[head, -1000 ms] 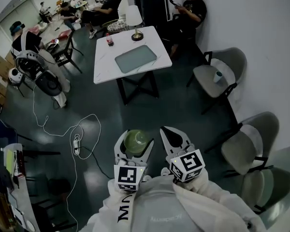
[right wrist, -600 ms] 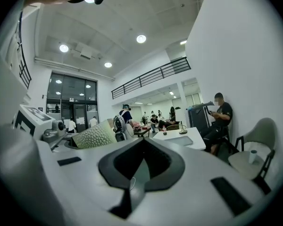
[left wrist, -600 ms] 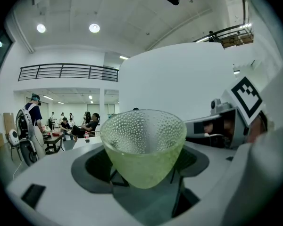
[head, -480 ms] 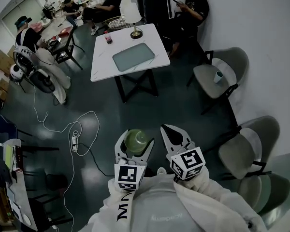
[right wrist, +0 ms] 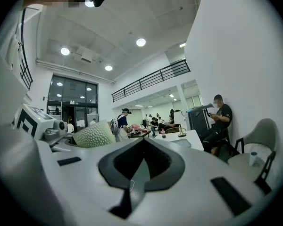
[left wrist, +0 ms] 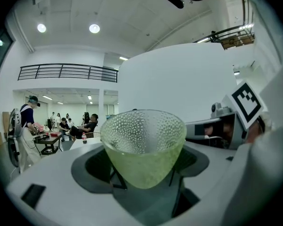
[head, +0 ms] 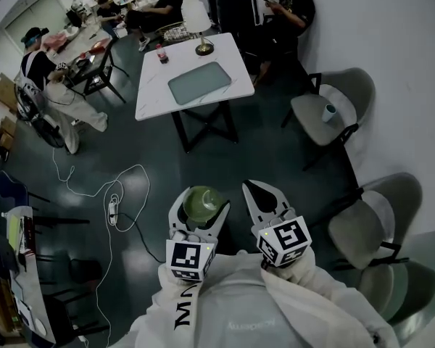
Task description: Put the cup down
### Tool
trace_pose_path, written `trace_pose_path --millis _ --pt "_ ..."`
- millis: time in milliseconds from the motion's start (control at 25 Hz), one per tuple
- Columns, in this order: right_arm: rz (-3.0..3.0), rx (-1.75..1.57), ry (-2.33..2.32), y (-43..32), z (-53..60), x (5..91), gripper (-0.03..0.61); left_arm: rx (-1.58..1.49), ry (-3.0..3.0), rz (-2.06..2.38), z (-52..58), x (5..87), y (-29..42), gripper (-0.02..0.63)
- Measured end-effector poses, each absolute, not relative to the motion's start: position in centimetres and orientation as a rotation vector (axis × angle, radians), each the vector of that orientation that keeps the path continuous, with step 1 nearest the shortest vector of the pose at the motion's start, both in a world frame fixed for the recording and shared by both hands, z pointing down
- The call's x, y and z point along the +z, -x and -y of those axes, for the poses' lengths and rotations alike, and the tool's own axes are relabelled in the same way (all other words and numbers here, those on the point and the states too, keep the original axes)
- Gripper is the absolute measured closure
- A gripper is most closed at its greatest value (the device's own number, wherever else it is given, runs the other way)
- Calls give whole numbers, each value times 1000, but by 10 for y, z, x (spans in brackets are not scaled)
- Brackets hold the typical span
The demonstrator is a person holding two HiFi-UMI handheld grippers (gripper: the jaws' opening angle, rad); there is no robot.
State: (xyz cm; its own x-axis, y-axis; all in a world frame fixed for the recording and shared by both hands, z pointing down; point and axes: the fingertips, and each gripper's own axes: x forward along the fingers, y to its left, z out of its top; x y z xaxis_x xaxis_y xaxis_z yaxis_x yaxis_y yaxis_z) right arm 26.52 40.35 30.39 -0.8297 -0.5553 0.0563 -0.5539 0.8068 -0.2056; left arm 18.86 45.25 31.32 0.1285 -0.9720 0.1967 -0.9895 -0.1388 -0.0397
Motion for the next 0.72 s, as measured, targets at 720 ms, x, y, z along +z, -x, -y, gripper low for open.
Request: trace_pose_path --millis 720 --pt "-2995 -365 981 -227 -336 330 572 274 -2319 1926 -379 337 -147 227"
